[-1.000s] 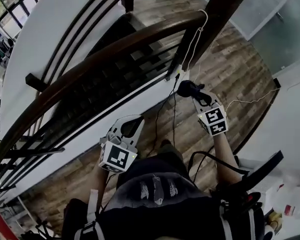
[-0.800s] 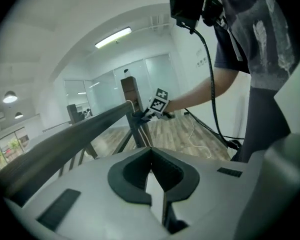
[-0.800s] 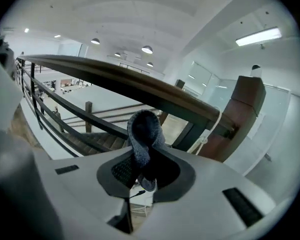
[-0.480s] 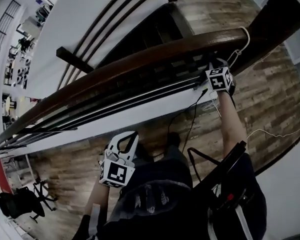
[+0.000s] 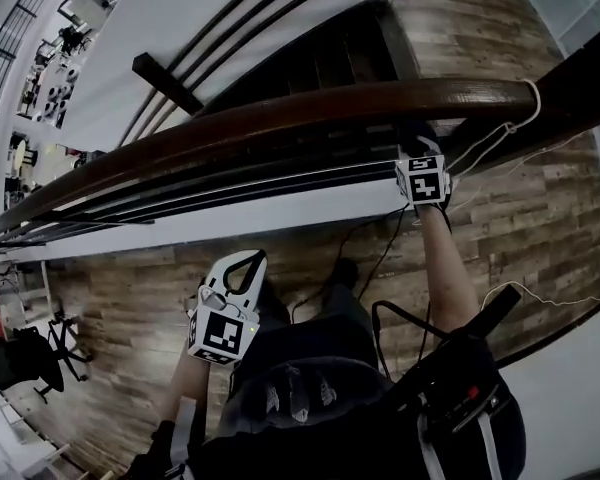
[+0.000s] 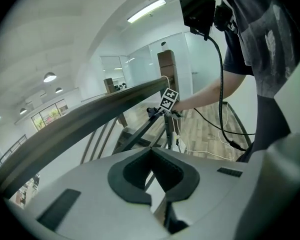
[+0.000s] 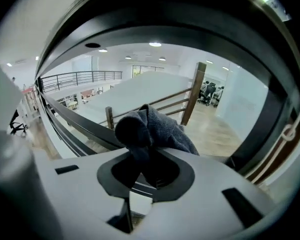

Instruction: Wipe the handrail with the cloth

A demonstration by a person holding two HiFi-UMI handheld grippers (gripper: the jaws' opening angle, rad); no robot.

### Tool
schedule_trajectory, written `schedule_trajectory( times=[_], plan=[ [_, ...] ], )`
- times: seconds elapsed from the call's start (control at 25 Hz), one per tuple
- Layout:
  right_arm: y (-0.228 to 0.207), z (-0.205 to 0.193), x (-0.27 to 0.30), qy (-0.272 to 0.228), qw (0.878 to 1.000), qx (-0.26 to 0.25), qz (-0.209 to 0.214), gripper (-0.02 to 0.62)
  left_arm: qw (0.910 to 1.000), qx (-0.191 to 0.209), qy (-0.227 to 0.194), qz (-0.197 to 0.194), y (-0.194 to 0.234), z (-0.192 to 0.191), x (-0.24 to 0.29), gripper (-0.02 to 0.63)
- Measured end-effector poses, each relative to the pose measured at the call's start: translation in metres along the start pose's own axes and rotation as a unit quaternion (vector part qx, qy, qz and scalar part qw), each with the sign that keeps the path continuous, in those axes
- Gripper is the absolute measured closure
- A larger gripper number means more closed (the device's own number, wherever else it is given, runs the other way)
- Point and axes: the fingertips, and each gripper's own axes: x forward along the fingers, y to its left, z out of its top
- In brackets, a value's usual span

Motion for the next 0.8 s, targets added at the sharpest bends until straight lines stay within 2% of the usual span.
schedule_trajectory(
  times=[0.12, 0.28, 0.44, 0.6, 0.72, 0.8],
  plan=[
    [0.051, 0.017, 0.007, 0.005, 1.000, -0.021, 0.021, 0.554, 0.9996, -0.022, -0.005, 0.019, 0.017, -0.028, -0.024, 0.598],
    [0.140, 0.042, 0.021, 0.016, 0.998, -0.049, 0.038, 0.555, 0.9972, -0.053, -0.023, 0.048, 0.063, -0.093, -0.073, 0.598],
    [0.254, 0.066, 0.035, 0.044, 0.995, -0.071, 0.063, 0.555, 0.9945, -0.080, -0.043, 0.053, 0.110, -0.172, -0.135, 0.598],
    [0.361, 0.108, 0.052, 0.054, 0.992, -0.091, 0.069, 0.555, 0.9959, -0.074, -0.042, 0.032, 0.164, -0.222, -0.189, 0.598],
    [0.461, 0.142, 0.068, 0.042, 0.989, -0.085, 0.109, 0.555, 0.9963, -0.069, -0.027, 0.044, 0.202, -0.248, -0.229, 0.598],
    [0.523, 0.158, 0.072, 0.030, 0.986, -0.088, 0.142, 0.554, 0.9949, -0.081, -0.016, 0.057, 0.212, -0.264, -0.250, 0.598]
  ],
)
